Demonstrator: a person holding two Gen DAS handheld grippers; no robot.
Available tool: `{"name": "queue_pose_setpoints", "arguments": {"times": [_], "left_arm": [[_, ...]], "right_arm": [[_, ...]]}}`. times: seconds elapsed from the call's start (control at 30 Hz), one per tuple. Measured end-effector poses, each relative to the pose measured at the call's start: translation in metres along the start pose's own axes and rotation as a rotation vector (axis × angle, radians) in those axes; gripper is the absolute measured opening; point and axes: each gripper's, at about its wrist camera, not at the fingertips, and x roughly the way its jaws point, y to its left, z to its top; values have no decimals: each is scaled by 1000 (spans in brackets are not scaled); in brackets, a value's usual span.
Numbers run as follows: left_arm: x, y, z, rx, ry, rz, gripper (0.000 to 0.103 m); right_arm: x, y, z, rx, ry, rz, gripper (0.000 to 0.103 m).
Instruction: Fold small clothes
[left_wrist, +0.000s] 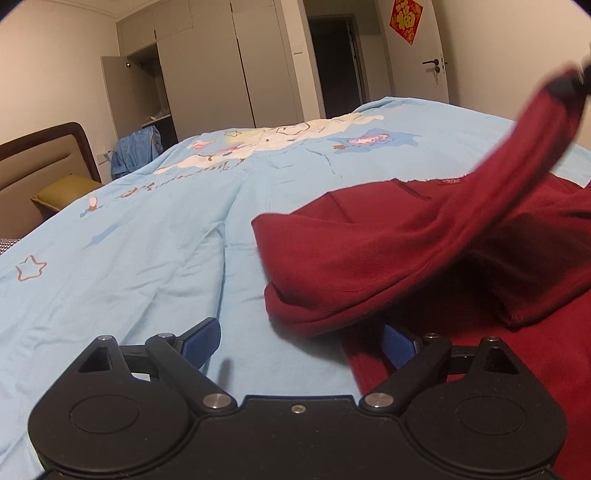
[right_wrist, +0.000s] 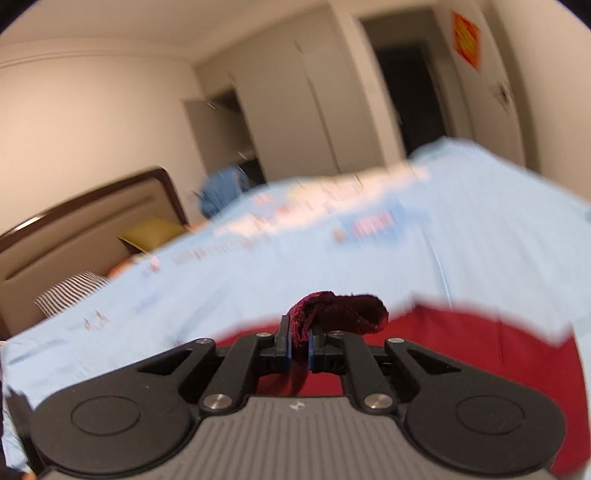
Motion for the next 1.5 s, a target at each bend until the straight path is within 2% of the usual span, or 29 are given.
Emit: {"name": "queue_pose_setpoints", "arguments": {"times": [0.2,0.23,0.33,0.4,0.43,0.47,0.57,0.7,0.8,0.9,0.93,0.97,1.13,1.17,1.27,1.3,1.43,1.47,1.5], "left_arm": [[15,-11,21,-3,-60,24,81],[14,-12,24,-4,-77,28,73],[15,-11,33,-13,-92,31,30],[16,-9,35,-19,-81,58,25],[15,-7,35,-22,-77,64,18],[15,-5,34,-22,-68,70,18],[17,0,27,-9,-28,86,19],[20,4,16,16,28,73,22],[15,5,15,33,40,49,30],[11,11,14,26,65,19,44],[9,14,13,18,75,10,52],[6,17,12,7,88,1,64],[-15,34,1,-62,123,-42,77],[-19,37,0,-79,119,-48,80],[-27,47,3,-157,82,-67,84],[-26,50,7,-196,70,-74,85],[-6,57,24,-357,38,-100,83],[2,56,27,-382,47,-106,77],[11,54,29,-395,63,-110,71]], "right_arm": [[-3,36,59,-118,-121,78,9],[-4,40,63,-137,-136,77,9],[-3,44,66,-169,-162,59,9],[-4,37,61,-173,-165,36,9],[-5,32,57,-171,-160,26,9],[-6,26,50,-166,-149,17,9],[-8,4,14,-148,-87,-11,9],[-7,-19,-47,-130,47,-63,9],[-13,-31,-84,-97,117,-87,9],[-18,-36,-105,-88,150,-94,9],[-21,-36,-111,-92,159,-96,10],[-23,-36,-115,-96,166,-94,10],[-30,-32,-131,-154,189,-107,13],[-31,-32,-133,-149,194,-102,18],[-36,-36,-132,-96,186,-85,48],[-36,-39,-129,-68,180,-81,53],[-33,-46,-120,2,170,-105,50],[-30,-46,-117,0,174,-124,40],[-26,-45,-115,-10,177,-139,21]]}}
